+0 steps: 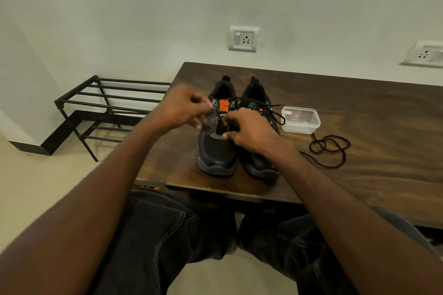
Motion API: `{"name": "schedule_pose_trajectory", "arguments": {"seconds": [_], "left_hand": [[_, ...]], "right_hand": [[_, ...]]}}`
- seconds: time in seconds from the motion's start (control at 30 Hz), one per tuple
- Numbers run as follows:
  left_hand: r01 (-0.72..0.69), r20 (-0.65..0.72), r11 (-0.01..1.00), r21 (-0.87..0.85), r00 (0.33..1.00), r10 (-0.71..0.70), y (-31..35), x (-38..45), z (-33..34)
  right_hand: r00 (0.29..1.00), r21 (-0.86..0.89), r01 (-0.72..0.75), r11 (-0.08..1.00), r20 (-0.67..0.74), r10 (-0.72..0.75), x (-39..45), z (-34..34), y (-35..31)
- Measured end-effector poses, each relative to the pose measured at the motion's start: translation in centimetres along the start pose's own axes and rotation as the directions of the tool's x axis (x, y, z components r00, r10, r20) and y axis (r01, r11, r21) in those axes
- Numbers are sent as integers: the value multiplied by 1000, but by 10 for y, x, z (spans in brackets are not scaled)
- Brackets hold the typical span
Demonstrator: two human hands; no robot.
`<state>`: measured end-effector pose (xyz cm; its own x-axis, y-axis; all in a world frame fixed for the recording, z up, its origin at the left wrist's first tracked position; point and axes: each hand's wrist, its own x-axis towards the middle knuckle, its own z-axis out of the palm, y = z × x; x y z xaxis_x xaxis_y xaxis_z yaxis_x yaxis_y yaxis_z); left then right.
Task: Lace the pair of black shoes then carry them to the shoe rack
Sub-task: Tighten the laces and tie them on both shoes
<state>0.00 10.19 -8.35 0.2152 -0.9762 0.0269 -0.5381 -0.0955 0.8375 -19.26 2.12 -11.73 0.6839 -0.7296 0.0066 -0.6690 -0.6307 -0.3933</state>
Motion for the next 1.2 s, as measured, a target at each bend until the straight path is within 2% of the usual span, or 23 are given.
{"name": "schedule_pose_trajectory", "arguments": {"seconds": [0.07, 0.13, 0.23, 0.3, 0.4, 0.47, 0.53, 0.6, 0.67, 0.8, 0.9, 1.0, 1.07, 1.2], "left_hand": [[-73, -78, 995, -74, 995, 67, 0, -3, -11], [-91, -44, 996, -5, 995, 91, -3, -4, -8], [-132, 38, 981, 145, 991, 128, -8, 1, 3], [-148, 30, 984, 101, 989, 146, -9, 6, 6], [-172, 3, 980, 96, 985, 173, -13, 9, 8], [-180, 20, 973, 146, 984, 179, -17, 10, 9], [-180, 117, 947, 265, 981, 154, -21, 11, 11], [-193, 233, 873, 447, 968, 95, -25, 12, 13], [-192, 275, 829, 525, 960, 48, -26, 12, 16], [-233, 253, 805, 546, 962, 107, -20, 19, 16], [-245, 247, 807, 537, 961, 127, -19, 22, 16], [-243, 239, 839, 487, 961, 140, -23, 23, 16], [-236, 236, 851, 469, 962, 137, -25, 23, 15], [-208, 217, 887, 412, 968, 127, -28, 22, 12]], "right_hand": [[1000, 22, -13, 1000, -24, 14, 0, 1, -1], [993, 88, 19, 996, -116, -9, -1, 1, -5], [981, 383, 50, 922, -194, 28, -3, -3, -11], [982, 569, -7, 822, -153, 114, -5, -7, -12], [981, 825, -132, 549, 28, 194, -7, -8, -15], [973, 901, -183, 394, 108, 203, -8, -7, -19], [966, 922, -185, 339, 107, 237, -8, -6, -20], [959, 890, -161, 426, 40, 281, -7, -2, -21], [959, 832, -120, 542, -46, 281, -7, 2, -21], [942, 632, -86, 770, -201, 270, -6, 11, -19], [926, 415, -68, 907, -311, 212, -6, 12, -18], [956, 266, -44, 963, -269, 119, -4, 11, -19], [968, 229, -44, 972, -230, 98, -3, 13, -19], [964, 212, -69, 975, -239, 120, 4, 19, -14]]}}
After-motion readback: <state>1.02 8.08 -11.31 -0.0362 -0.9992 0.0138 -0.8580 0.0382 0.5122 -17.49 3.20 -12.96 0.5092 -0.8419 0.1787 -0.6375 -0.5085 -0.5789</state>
